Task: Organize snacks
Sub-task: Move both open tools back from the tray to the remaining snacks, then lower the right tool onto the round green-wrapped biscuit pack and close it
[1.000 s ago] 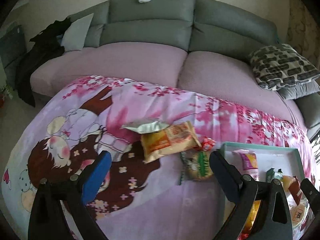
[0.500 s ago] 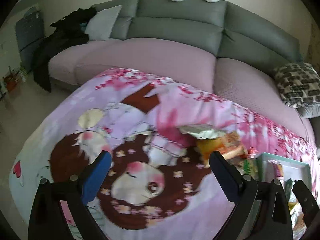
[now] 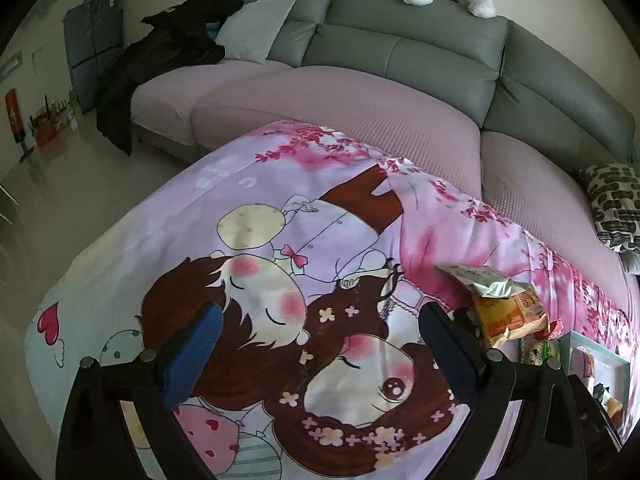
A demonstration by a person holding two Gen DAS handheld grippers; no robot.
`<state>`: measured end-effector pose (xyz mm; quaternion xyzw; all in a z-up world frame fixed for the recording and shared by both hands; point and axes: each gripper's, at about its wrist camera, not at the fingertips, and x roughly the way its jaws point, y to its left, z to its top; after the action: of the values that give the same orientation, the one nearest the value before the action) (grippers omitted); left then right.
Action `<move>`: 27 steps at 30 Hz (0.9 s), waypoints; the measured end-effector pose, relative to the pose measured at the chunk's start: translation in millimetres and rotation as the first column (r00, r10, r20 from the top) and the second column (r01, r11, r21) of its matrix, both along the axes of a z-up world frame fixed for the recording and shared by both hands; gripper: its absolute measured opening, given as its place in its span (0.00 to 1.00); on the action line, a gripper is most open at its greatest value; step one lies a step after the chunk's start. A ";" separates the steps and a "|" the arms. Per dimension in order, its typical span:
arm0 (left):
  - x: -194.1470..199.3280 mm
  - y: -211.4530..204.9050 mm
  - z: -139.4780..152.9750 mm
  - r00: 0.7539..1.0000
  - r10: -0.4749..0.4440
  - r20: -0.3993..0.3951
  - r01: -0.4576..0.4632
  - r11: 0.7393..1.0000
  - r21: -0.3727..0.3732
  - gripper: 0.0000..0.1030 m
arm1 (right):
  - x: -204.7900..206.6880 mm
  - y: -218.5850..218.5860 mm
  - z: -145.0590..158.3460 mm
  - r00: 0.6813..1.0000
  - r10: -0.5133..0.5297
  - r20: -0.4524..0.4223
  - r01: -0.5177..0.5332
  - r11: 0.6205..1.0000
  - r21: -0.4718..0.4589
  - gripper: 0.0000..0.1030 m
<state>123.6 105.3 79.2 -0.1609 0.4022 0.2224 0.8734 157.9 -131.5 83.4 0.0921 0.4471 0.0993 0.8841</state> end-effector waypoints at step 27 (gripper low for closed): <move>51.3 -22.8 -30.7 0.979 -0.191 0.077 0.203 0.960 -0.194 0.96 | 20.0 -10.6 -21.5 1.000 -0.007 0.027 0.007 1.000 -0.002 0.77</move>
<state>174.9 82.5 48.5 -0.2138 0.4114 0.0880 0.8817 177.9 -142.1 61.9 0.0916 0.4350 0.0970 0.8905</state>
